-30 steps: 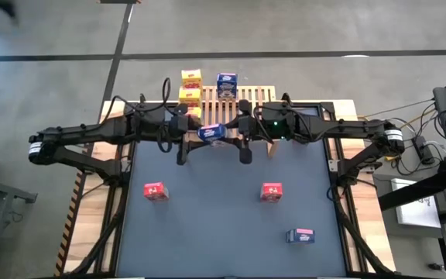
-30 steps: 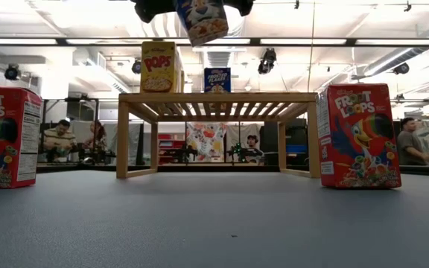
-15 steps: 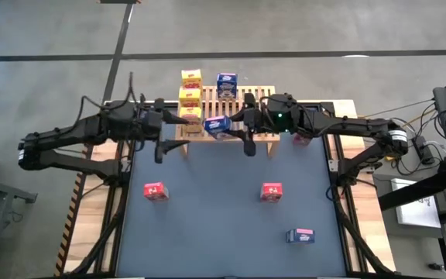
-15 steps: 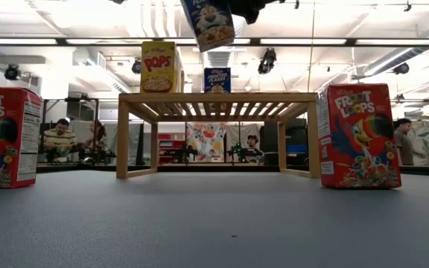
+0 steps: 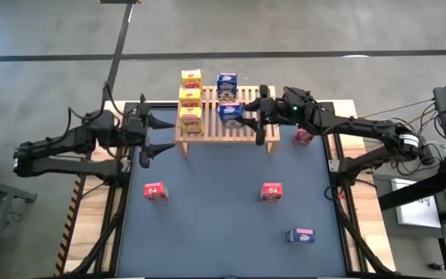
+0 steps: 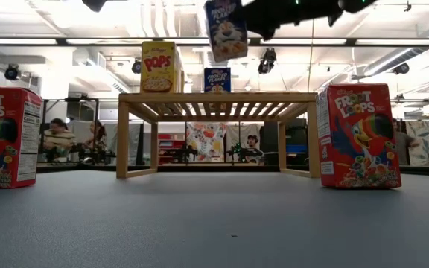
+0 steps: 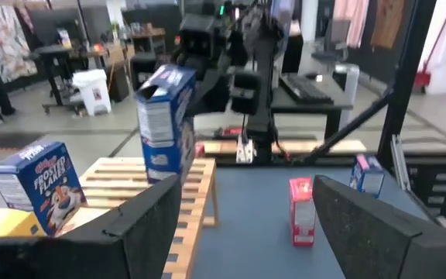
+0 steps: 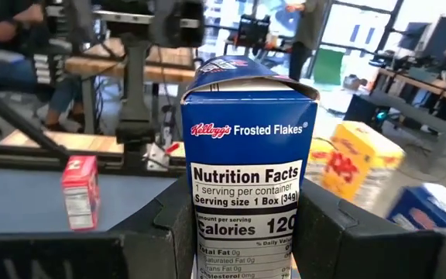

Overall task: Stack cereal on shelf
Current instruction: Put the left blue cereal box on the shelf aligned with the other blue cereal box

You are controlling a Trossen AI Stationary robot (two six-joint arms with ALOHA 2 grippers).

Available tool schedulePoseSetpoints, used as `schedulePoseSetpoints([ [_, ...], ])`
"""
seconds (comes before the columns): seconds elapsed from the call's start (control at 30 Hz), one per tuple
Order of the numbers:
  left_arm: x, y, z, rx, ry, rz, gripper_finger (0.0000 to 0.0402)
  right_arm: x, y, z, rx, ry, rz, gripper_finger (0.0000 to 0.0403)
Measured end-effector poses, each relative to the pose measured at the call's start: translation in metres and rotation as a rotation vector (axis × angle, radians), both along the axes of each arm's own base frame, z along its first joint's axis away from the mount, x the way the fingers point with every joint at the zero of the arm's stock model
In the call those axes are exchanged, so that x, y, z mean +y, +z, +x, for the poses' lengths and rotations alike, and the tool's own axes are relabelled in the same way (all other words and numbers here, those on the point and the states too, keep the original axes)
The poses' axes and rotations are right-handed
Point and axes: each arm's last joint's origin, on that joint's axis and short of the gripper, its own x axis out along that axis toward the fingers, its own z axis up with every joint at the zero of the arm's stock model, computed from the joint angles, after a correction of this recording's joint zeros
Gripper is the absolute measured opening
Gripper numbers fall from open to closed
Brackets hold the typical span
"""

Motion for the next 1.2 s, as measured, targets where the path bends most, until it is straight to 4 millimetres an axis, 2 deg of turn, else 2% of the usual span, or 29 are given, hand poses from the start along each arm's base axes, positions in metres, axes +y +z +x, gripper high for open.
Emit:
schedulePoseSetpoints([
  [0.23, -0.002, -0.014, -0.013, -0.067, 0.001, -0.025, 0.0275, -0.028, -0.021, -0.017, -0.037, -0.018, 0.021, 0.0149],
  [0.5, -0.002, -0.016, -0.016, -0.076, 0.001, -0.025, 0.0275, -0.058, -0.037, -0.021, -0.035, -0.027, 0.04, 0.0149],
  [0.67, -0.002, -0.016, -0.015, -0.073, 0.001, -0.026, 0.0275, -0.073, -0.047, -0.014, -0.096, 0.036, 0.07, 0.0149],
  [0.97, -0.002, -0.016, -0.016, -0.074, 0.002, -0.03, 0.0275, -0.098, -0.081, 0.004, -0.124, 0.088, 0.122, 0.0149],
  [1.2, -0.002, -0.016, -0.016, -0.074, 0.001, -0.03, 0.0275, -0.11, -0.088, 0.016, -0.136, 0.091, 0.129, 0.0149],
])
